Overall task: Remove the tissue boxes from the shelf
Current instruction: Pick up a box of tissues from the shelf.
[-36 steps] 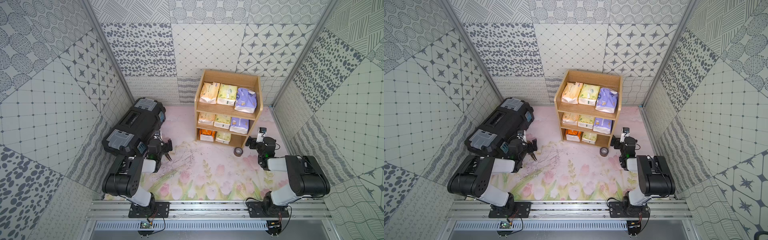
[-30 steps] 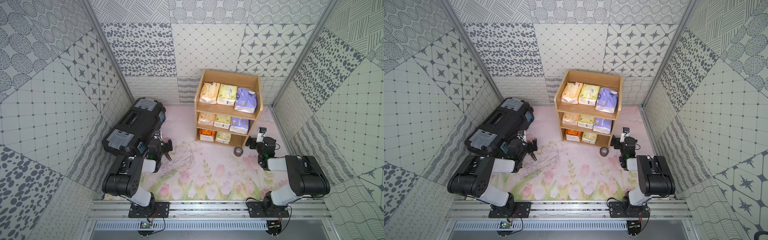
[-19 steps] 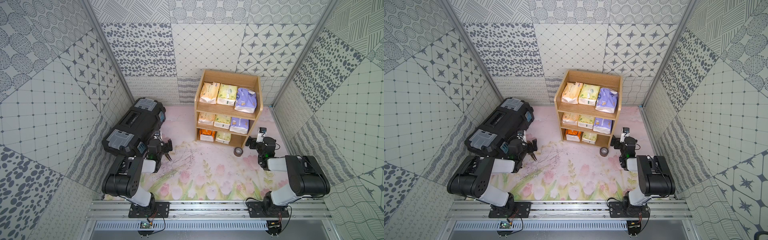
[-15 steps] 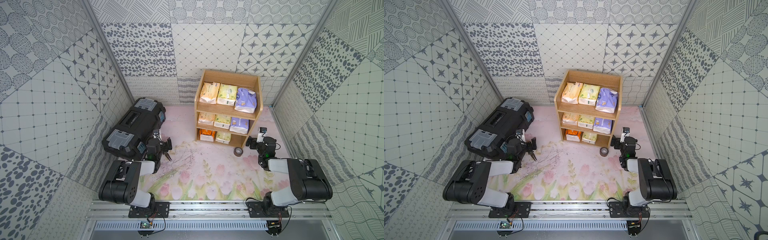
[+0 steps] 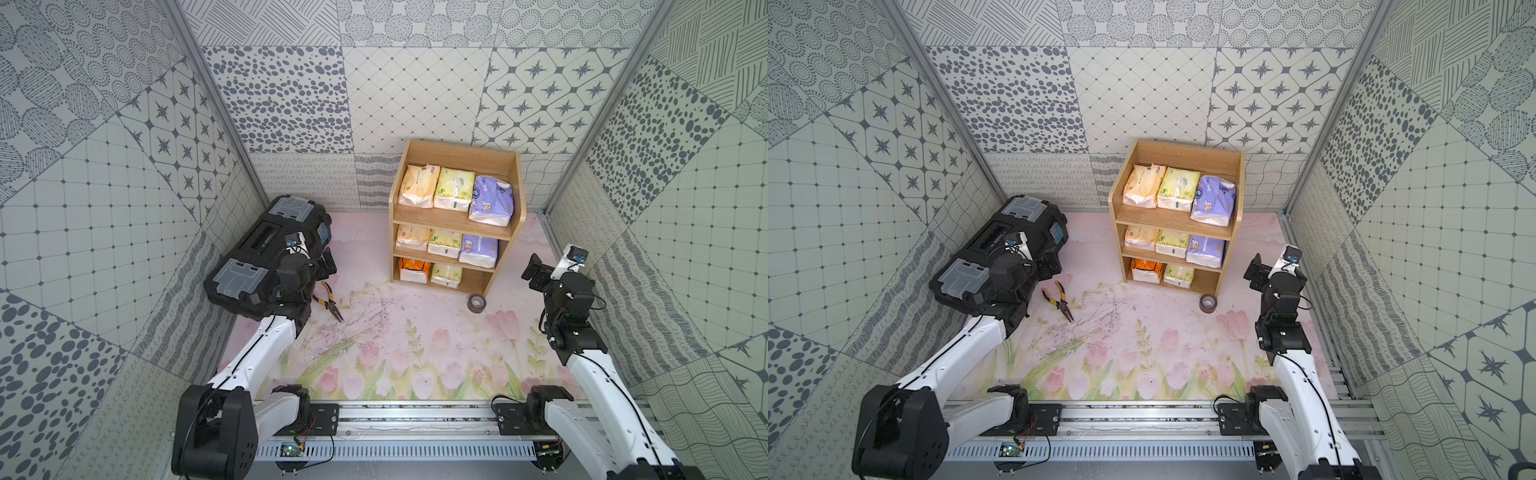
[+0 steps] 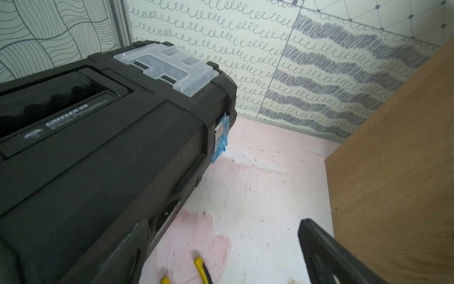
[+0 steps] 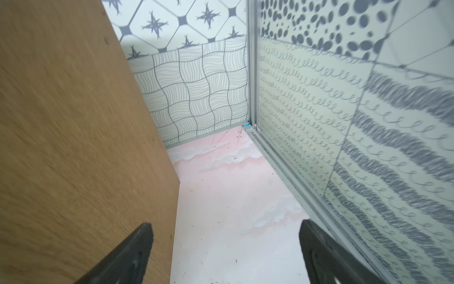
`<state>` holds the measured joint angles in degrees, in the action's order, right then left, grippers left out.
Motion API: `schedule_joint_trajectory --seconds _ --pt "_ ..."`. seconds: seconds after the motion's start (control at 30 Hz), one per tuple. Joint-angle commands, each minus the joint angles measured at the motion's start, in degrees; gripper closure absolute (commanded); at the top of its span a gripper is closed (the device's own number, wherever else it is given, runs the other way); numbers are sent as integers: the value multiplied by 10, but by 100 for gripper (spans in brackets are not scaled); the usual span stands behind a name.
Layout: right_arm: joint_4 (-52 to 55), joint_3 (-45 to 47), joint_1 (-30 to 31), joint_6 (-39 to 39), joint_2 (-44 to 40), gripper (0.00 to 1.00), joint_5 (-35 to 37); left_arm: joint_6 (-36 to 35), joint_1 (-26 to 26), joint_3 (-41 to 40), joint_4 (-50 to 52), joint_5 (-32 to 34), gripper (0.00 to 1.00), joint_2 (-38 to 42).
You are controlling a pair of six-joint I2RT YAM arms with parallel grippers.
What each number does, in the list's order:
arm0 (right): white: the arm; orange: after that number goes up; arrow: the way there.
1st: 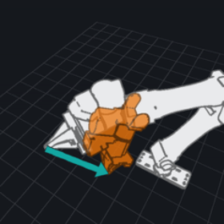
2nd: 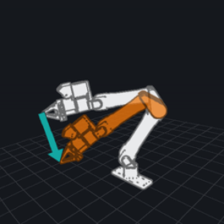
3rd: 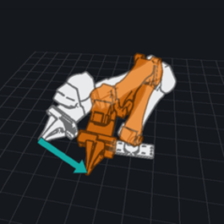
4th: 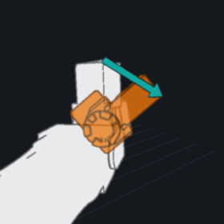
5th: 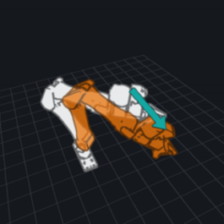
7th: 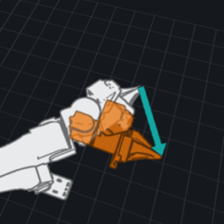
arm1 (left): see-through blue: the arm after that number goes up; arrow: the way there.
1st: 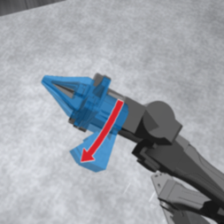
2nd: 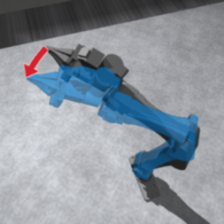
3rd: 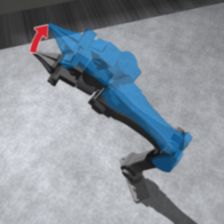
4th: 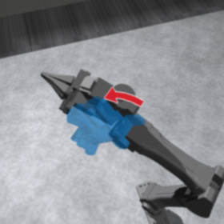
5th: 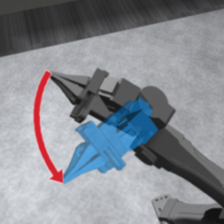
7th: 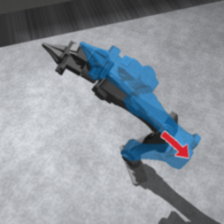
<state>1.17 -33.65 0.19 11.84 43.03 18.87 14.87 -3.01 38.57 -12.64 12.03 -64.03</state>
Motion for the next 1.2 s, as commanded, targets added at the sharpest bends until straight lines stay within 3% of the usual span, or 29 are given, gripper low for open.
schedule_joint_trajectory --seconds 0.0,0.07,0.2,0.37,0.53,0.73,0.97,1.17 --pt "158 -31 -2 78 -62 3 22 139 4 23 196 -12 1 70" --pt "189 -44 -3 96 -104 3 -43 183 5 20 219 -40 1 108" --pt "303 -91 -3 209 -145 11 -125 291 3 26 293 -87 1 171" --pt "429 -158 -3 254 -122 17 -202 356 -23 83 415 -117 4 213" --pt "486 -202 -2 275 -71 30 -282 414 -89 124 439 -131 6 212" --pt "527 -227 -2 293 -40 32 -314 490 -167 168 362 -172 7 159" --pt "526 -231 -2 274 -9 35 -291 490 -282 321 331 -147 12 35" --pt "525 -247 -2 265 9 33 -290 511 -378 430 270 -106 24 -70"
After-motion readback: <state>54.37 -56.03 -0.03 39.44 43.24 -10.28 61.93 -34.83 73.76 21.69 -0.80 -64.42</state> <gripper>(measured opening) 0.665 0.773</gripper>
